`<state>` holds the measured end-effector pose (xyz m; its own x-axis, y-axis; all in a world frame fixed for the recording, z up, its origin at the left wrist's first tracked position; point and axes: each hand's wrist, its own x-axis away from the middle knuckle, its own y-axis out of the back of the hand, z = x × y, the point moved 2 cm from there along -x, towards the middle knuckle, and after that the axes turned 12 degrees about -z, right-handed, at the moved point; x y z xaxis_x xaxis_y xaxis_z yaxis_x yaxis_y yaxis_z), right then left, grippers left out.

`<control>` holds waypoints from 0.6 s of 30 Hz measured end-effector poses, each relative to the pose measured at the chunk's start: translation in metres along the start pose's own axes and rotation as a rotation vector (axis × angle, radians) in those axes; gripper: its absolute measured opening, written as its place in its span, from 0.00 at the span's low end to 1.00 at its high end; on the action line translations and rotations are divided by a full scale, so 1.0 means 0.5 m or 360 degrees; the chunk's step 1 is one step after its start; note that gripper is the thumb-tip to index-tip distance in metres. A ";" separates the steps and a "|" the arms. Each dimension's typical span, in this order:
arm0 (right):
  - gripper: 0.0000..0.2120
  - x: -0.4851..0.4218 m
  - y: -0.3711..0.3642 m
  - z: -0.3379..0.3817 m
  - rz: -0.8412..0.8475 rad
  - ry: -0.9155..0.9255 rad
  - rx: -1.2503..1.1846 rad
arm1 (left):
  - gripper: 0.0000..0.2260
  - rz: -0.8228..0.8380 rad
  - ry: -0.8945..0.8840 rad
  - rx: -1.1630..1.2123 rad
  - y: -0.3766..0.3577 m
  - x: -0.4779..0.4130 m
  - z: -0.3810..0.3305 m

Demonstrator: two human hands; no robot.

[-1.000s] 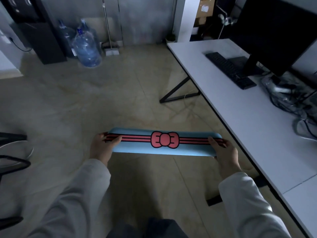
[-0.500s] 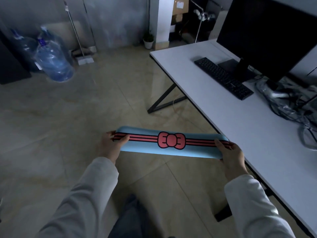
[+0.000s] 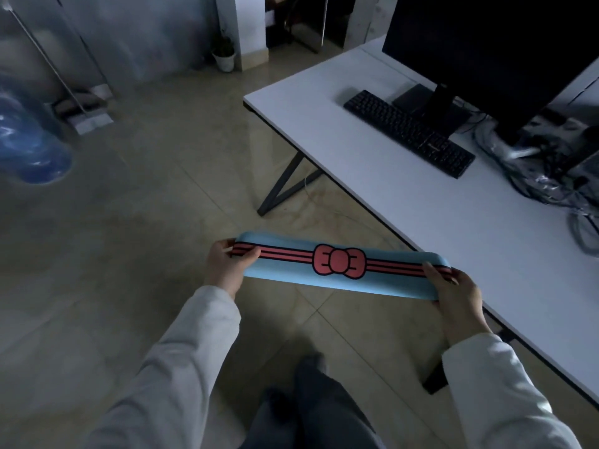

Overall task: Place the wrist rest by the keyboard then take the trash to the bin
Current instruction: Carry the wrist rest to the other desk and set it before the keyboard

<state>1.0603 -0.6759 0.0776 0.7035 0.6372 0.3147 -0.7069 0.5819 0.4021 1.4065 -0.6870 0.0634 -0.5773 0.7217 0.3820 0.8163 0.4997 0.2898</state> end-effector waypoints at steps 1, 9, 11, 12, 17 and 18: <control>0.15 -0.011 -0.006 0.000 -0.0024 -0.0021 0.0011 | 0.20 0.0025 0.0015 0.0003 -0.016 -0.013 -0.006; 0.17 -0.153 -0.080 0.049 -0.0165 -0.0150 -0.0088 | 0.22 0.0050 -0.0055 -0.0113 -0.176 -0.144 -0.107; 0.18 -0.191 -0.098 0.068 -0.0204 -0.0195 -0.0151 | 0.22 0.0050 -0.0098 -0.0164 -0.221 -0.179 -0.146; 0.19 -0.210 -0.105 0.079 -0.0225 -0.0217 -0.0168 | 0.22 0.0052 -0.0116 -0.0180 -0.245 -0.194 -0.164; 0.18 -0.300 -0.142 0.135 -0.0282 -0.0303 -0.0330 | 0.21 0.0049 -0.0171 -0.0178 -0.351 -0.257 -0.235; 0.17 -0.312 -0.148 0.147 -0.0297 -0.0303 -0.0358 | 0.21 0.0066 -0.0178 -0.0191 -0.368 -0.270 -0.245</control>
<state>1.0085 -0.8554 0.0620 0.8083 0.4158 0.4169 -0.5482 0.7898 0.2752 1.3320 -0.9352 0.0659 -0.5322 0.7926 0.2977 0.8274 0.4126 0.3810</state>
